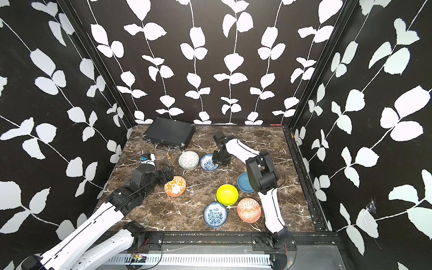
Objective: Stack the bowls
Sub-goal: Place the bowl at the center of the board.
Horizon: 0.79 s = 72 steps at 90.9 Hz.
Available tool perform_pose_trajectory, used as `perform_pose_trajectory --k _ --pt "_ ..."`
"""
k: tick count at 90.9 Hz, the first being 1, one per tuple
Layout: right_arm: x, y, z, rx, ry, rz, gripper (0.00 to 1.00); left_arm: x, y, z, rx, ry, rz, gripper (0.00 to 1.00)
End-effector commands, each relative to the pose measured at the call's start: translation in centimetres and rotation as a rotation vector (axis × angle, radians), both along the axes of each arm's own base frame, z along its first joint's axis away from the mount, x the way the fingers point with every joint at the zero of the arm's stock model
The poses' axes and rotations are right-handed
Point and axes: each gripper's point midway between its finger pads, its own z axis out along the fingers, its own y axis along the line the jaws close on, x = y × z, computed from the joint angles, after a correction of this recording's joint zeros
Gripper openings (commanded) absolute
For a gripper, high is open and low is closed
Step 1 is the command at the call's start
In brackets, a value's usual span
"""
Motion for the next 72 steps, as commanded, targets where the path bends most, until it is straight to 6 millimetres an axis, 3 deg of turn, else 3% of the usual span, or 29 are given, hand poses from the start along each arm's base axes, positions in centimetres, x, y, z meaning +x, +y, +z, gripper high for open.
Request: perform_pose_trajectory --k 1,17,29,39,56,66,72 --pt "0.2 0.4 1.2 -0.002 -0.030 0.003 0.44 0.1 0.2 -0.3 0.000 -0.001 0.011 0.90" --pt "0.0 -0.2 3.0 -0.019 -0.062 0.008 0.52 0.2 0.1 -0.2 -0.004 -0.004 0.004 0.91" --pt "-0.3 -1.0 6.0 -0.016 -0.124 0.009 0.55 0.2 -0.2 -0.3 -0.004 0.000 -0.009 0.98" --pt "-1.8 -1.8 8.3 -0.006 -0.157 0.019 0.55 0.2 -0.3 -0.3 -0.006 0.004 -0.015 0.99" --pt "-7.7 -2.8 10.4 -0.014 -0.195 0.068 0.56 0.4 -1.1 -0.7 -0.014 0.029 -0.047 0.99" --pt "-12.4 -3.1 10.5 -0.021 -0.207 0.091 0.58 0.7 -2.5 -1.3 -0.021 0.074 -0.107 0.99" --pt "-15.4 -3.4 9.4 -0.041 -0.193 0.101 0.59 0.8 -3.4 -1.8 -0.028 0.112 -0.144 0.99"
